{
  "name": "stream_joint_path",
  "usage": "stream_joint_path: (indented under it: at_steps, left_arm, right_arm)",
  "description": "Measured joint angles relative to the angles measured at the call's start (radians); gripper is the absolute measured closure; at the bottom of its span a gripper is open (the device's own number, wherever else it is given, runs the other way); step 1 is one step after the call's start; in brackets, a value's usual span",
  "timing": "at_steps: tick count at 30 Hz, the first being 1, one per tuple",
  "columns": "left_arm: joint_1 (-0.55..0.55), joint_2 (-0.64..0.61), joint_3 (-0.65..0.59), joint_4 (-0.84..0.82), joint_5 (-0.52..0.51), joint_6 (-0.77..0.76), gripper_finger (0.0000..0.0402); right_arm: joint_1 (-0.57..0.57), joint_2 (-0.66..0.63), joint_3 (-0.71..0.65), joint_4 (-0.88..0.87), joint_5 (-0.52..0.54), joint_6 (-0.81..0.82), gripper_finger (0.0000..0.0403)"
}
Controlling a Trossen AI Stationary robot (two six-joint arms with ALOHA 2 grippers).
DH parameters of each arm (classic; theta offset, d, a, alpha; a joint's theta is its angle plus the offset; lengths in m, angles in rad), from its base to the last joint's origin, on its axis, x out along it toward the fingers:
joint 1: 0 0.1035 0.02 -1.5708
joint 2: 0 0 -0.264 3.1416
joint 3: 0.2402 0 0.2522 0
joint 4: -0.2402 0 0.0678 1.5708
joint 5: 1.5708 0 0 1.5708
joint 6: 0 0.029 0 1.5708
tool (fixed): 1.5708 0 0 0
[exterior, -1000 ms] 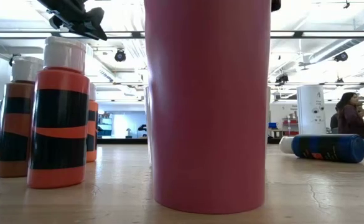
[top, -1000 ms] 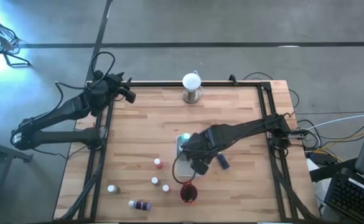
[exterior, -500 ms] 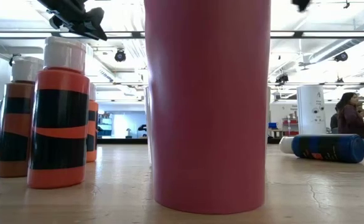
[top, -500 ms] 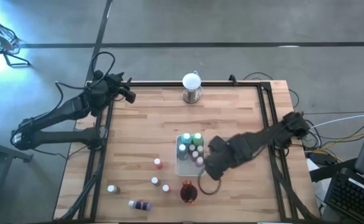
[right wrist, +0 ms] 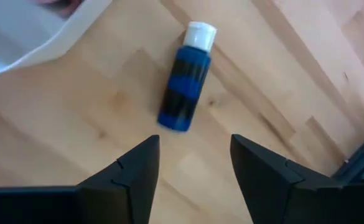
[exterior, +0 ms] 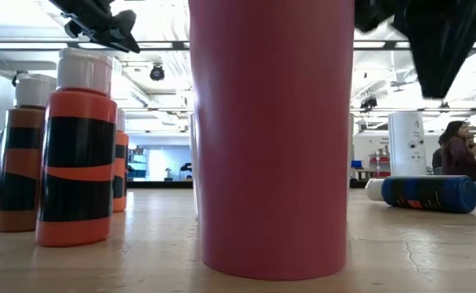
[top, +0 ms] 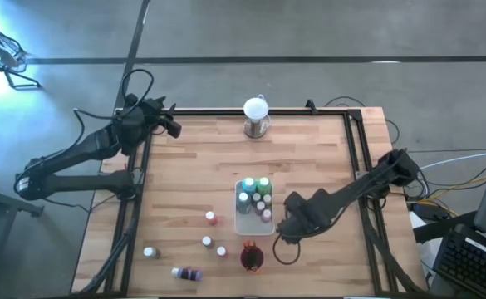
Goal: Pick & Place Paint Supplies
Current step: Put the blue paint bottle into the white bin
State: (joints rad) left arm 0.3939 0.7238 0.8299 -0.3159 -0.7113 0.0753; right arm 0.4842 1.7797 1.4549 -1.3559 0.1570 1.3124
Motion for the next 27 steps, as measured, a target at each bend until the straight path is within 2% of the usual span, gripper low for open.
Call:
stream_joint_path:
  at_steps: [10, 18, 22, 27]
  left_arm:
    - [0.000, 0.000, 0.001, 0.029, 0.001, -0.002, 0.0211]
    - [0.000, 0.001, 0.001, 0.028, 0.032, -0.030, 0.0211]
    - [0.000, 0.004, 0.001, 0.028, 0.125, -0.035, 0.0211]
    - [0.000, 0.006, 0.001, 0.031, 0.339, -0.059, 0.0211]
  right_arm:
    - [-0.005, -0.126, -0.202, 0.146, -0.027, 0.048, 0.0188]
    - [-0.006, -0.249, -0.408, 0.443, -0.026, 0.104, 0.0192]
    - [-0.023, -0.260, -0.490, 0.544, -0.024, 0.116, 0.0200]
    - [-0.056, -0.234, -0.551, 0.591, -0.018, 0.099, 0.0209]
